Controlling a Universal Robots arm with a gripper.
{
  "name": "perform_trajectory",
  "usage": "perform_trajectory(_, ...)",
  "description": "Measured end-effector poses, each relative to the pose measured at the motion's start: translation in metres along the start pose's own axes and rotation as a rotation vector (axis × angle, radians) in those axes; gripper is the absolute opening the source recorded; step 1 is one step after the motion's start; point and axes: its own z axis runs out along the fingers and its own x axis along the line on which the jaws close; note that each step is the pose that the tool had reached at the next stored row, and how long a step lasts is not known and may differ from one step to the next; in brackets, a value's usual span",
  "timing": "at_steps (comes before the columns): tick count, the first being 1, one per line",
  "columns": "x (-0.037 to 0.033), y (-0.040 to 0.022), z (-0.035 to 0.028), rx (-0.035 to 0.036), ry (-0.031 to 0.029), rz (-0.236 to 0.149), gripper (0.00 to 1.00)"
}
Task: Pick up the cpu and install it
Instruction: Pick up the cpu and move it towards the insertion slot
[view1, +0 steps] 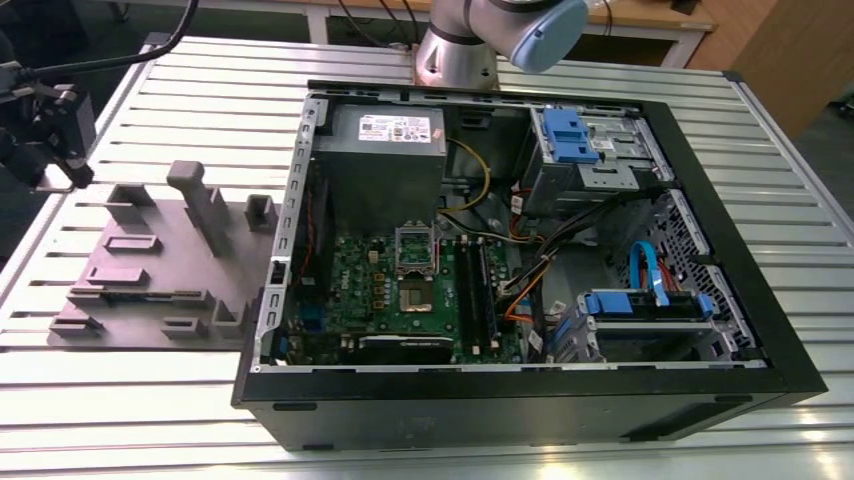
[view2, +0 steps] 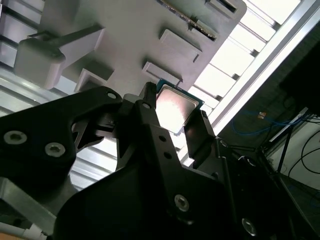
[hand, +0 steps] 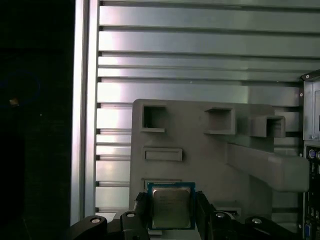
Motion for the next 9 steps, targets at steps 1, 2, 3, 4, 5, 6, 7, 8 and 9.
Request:
perform_trajectory(1, -0.0001, 0.0, -0.002, -0.0001, 0.0, 0.0, 0.47)
perform_trajectory(2, -0.0002, 0.0001, -0.0039, -0.0001, 0.0001, 0.0, 0.47)
perform_trajectory(3, -0.0002, 0.0002, -0.0057, -0.0002, 0.0001, 0.0, 0.47)
perform_trajectory(4, -0.0002, 0.0002, -0.0074, -0.0003, 0.0, 0.0, 0.47)
perform_trajectory(5, -0.0003, 0.0003, -0.0095, -0.0005, 0.0001, 0.0, 0.47)
perform_trajectory(6, -0.0004, 0.0003, -0.0114, -0.0006, 0.0001, 0.0, 0.47)
perform_trajectory(7, -0.0005, 0.0003, -0.0132, -0.0009, 0.0, 0.0, 0.47)
perform_trajectory(8, -0.0006, 0.0004, -0.0152, -0.0012, 0.0, 0.0, 0.47)
perform_trajectory(9, -0.0006, 0.0004, -0.0167, -0.0016, 0.0, 0.0, 0.47)
